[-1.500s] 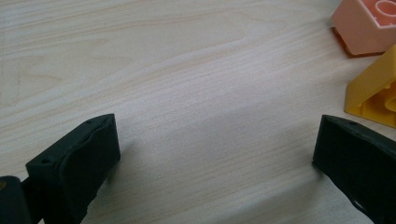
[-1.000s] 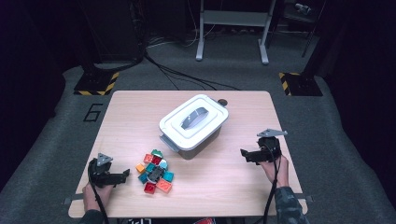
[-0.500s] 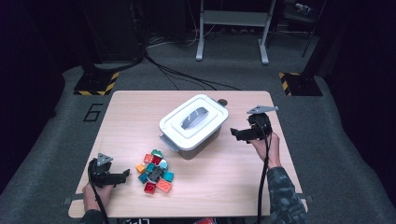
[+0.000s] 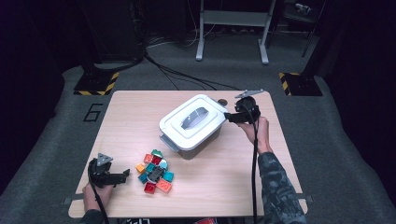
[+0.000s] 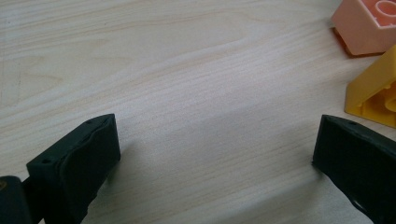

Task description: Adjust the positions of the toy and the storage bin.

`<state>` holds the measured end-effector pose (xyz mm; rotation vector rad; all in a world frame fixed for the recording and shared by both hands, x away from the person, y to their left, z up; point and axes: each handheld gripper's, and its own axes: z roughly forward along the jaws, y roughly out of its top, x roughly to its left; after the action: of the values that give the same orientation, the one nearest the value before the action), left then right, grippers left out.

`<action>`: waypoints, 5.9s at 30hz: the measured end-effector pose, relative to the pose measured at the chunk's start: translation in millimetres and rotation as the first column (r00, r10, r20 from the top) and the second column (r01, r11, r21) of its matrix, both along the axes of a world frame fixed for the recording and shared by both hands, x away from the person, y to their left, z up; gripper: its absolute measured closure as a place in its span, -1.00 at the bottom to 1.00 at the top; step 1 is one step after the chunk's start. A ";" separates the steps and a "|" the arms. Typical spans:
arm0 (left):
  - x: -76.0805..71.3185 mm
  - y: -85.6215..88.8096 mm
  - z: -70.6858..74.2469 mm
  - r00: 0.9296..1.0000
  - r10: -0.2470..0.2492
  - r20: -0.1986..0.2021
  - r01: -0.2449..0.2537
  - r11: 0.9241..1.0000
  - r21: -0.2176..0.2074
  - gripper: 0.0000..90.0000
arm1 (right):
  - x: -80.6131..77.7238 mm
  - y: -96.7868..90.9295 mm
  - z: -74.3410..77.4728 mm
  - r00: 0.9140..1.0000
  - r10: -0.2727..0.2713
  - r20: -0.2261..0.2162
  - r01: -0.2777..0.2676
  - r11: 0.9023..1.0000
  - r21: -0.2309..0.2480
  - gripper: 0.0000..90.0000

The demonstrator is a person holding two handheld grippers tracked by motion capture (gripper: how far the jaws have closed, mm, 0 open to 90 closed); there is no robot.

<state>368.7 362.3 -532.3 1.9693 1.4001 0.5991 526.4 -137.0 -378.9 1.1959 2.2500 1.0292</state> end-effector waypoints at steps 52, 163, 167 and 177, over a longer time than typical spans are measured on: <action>0.0 0.1 0.1 1.000 -0.001 0.001 0.001 1.000 0.000 -0.98 | -4.7 0.5 0.3 0.996 -0.094 0.002 0.094 0.996 -0.012 0.55; 0.0 0.0 0.0 1.000 -0.001 0.004 0.001 1.000 -0.002 -0.97 | -44.9 -54.0 2.3 0.998 0.025 -0.049 -0.021 0.996 0.083 -0.61; -0.1 0.1 0.1 1.000 -0.002 0.004 0.002 1.000 -0.001 -0.97 | -49.2 -21.8 10.7 0.991 0.130 -0.032 -0.130 0.991 0.006 -0.64; -0.1 -0.1 -0.1 1.000 -0.001 0.005 0.001 1.000 -0.003 -0.97 | -36.2 43.2 17.1 0.942 0.334 -0.031 -0.335 0.938 -0.090 -0.56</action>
<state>368.6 362.2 -532.3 1.9644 1.3966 0.6006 490.1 -93.8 -361.8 0.7992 2.5420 1.0195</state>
